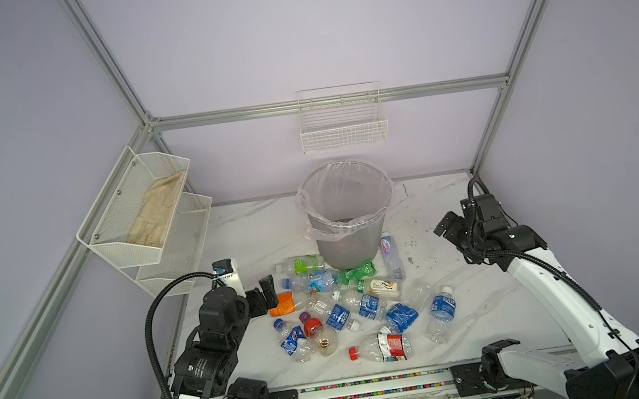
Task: Throw the plastic bottles in the bin
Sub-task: 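Lower the right gripper over the blue Pocari Sweat bottle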
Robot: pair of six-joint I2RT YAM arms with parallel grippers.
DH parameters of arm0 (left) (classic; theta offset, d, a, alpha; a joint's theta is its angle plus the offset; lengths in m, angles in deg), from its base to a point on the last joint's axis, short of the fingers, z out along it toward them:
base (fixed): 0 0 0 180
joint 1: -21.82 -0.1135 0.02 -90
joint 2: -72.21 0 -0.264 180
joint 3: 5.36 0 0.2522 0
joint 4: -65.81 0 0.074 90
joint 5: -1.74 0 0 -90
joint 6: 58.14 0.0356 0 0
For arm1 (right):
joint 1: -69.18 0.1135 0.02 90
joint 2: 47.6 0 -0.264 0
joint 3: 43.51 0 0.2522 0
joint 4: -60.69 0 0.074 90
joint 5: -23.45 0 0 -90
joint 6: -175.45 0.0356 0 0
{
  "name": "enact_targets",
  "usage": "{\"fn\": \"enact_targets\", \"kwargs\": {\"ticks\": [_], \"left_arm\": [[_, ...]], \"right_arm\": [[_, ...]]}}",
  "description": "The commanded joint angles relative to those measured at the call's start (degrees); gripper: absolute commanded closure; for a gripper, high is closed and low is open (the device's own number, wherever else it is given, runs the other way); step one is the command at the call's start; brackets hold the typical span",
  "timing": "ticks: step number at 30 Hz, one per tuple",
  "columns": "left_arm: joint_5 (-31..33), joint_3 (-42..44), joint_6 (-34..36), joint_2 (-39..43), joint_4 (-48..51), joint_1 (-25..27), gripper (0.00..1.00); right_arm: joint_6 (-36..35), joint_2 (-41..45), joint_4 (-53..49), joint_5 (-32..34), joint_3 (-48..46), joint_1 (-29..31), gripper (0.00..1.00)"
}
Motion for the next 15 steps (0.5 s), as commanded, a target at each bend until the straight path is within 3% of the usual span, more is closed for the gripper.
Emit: {"fn": "enact_targets", "kwargs": {"ticks": [1,9,15], "left_arm": [[0.74,2.72,-0.81,-0.33,-0.67,0.5,0.0],[1.24,2.67,-0.96,-1.34,-0.62,0.61,0.0],[2.2,2.71,-1.09,-1.53,-0.46,0.73,0.0]], "right_arm": [[7.11,4.81,-6.07,-3.99,-3.83,1.29,0.02],[10.67,7.79,-7.56,-3.05,-12.6,6.77,0.02],[10.38,4.1,-8.98,-2.17,-14.77,9.43,0.03]]}}
